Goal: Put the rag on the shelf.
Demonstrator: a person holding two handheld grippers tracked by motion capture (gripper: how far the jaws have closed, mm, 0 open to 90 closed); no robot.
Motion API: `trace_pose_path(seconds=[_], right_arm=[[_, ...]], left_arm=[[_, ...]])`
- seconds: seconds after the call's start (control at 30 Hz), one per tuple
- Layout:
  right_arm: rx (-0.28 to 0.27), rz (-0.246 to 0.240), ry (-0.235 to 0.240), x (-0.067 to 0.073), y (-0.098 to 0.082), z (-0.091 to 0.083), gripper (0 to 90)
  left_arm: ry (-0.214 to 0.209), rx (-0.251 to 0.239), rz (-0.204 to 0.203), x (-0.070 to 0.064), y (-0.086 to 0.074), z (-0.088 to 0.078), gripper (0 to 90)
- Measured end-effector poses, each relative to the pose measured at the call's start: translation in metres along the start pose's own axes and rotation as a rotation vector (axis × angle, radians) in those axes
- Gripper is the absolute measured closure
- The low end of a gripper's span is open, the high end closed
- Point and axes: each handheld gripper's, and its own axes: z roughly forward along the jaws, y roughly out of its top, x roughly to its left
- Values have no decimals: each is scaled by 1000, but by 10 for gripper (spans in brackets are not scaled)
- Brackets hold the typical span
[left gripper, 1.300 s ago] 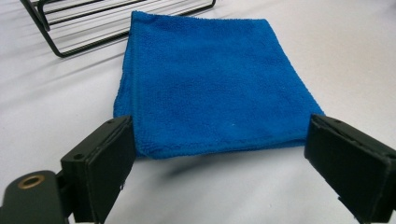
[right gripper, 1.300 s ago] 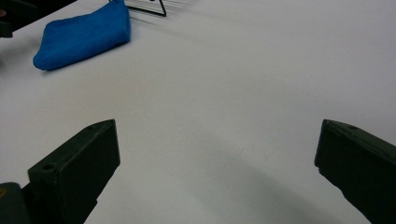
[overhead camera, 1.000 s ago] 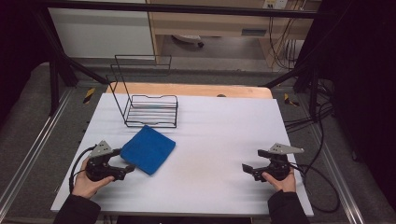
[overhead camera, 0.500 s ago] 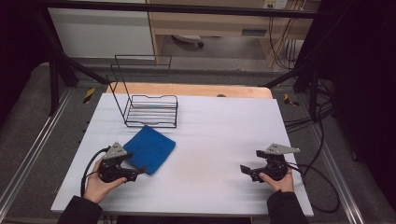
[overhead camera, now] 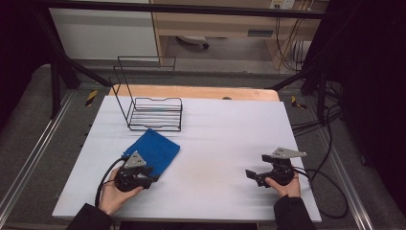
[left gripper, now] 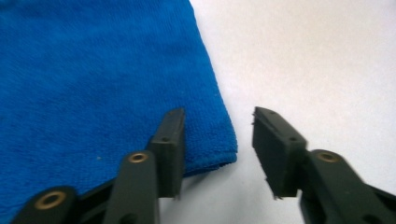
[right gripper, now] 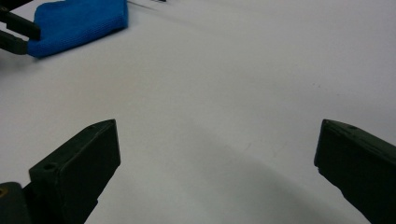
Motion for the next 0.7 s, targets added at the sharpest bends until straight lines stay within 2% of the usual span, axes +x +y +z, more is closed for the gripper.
trace_pose_path(seconds=[0.1, 0.2, 0.27, 0.3, 0.43, 0.5, 0.53, 0.7], right_arm=[[0, 2, 1, 0, 0, 1, 10], [2, 1, 2, 0, 0, 1, 10], [1, 1, 2, 0, 0, 1, 10], [-2, 3, 1, 0, 0, 1, 10], [-9, 8, 5, 1, 0, 0, 10], [-9, 7, 7, 0, 0, 0, 10], [-13, 6, 6, 0, 0, 0, 10], [-17, 9, 5, 0, 0, -1, 11]], left_arm=[[15, 21, 2, 0, -2, 4, 623], [26, 23, -8, -1, -2, 6, 656], [39, 22, -1, -1, -3, 7, 665], [47, 23, 5, -2, -3, 8, 697], [61, 21, -15, -1, -2, 9, 757], [68, 22, -7, -1, -2, 9, 769], [69, 23, -11, -1, -2, 10, 807], [44, 27, -46, 5, 0, 10, 850]])
